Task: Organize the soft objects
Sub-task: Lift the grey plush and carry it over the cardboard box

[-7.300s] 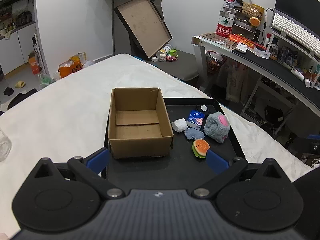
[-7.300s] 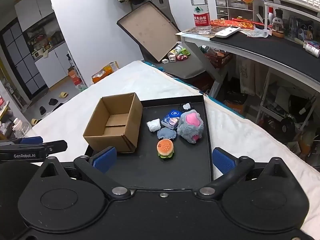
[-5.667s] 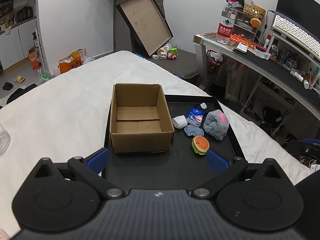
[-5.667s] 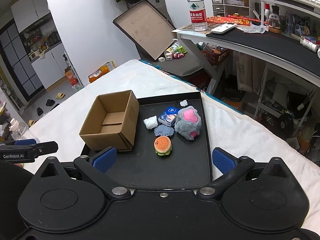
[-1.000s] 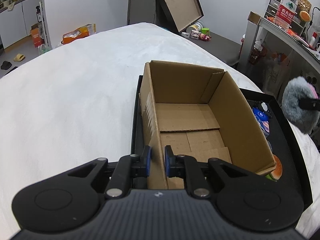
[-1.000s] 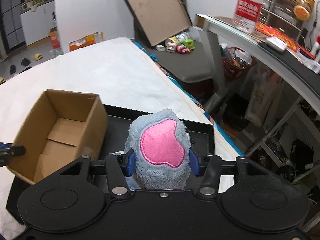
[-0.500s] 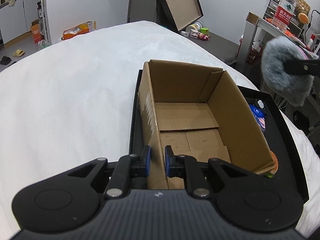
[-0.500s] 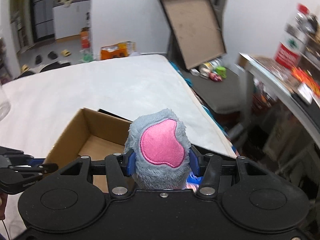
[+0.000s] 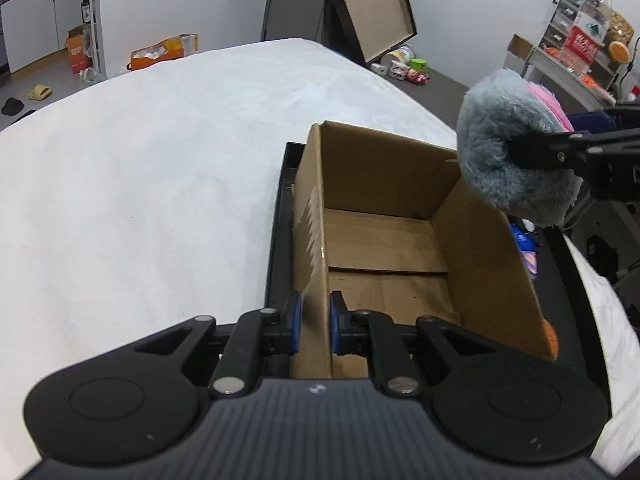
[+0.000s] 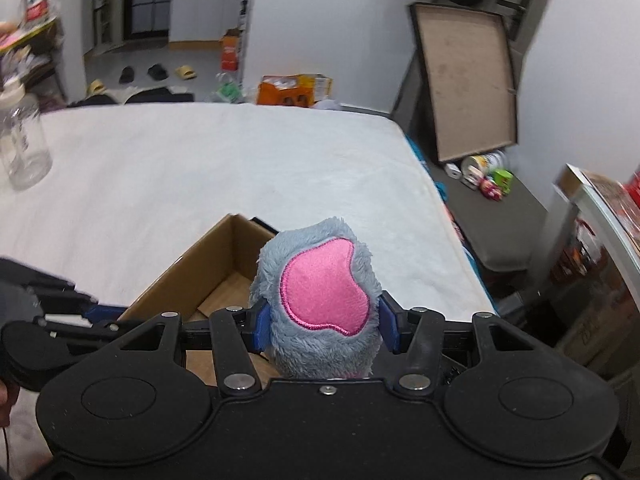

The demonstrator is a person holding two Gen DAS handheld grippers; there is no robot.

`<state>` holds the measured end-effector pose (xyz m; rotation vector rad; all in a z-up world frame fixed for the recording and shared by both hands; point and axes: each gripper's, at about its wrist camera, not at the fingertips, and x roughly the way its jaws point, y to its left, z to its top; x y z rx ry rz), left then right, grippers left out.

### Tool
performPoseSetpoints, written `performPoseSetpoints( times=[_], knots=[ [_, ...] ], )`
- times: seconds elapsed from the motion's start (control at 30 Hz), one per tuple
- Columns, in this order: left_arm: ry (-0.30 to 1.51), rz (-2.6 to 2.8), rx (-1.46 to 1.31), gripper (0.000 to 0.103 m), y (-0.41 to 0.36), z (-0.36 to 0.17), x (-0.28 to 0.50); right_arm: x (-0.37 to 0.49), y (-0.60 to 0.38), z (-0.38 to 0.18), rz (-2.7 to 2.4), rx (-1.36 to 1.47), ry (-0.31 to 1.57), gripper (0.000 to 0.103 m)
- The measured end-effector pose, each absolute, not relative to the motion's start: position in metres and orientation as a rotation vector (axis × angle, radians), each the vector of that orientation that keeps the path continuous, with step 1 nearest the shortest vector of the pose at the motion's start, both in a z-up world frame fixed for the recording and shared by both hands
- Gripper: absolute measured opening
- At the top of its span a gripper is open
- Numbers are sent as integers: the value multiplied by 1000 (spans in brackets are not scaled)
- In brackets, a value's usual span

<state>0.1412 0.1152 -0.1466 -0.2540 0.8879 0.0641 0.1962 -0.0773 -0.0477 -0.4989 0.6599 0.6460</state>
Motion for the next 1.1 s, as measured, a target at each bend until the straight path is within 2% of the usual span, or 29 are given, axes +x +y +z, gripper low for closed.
performPoseSetpoints(
  times=[0.53, 0.83, 1.03, 1.1],
  knots=[
    [895, 142, -233, 13, 112, -145, 156, 170, -23, -63, 787, -860, 495, 51],
    [894, 144, -281, 13, 117, -147, 154, 173, -4, -68, 838, -910, 484, 52],
    [888, 138, -274, 14, 114, -145, 154, 179, -2, -69, 867, -851, 494, 56],
    [888, 134, -280, 17, 115, -146, 152, 184, -1, -74, 860, -848, 510, 55]
  ],
)
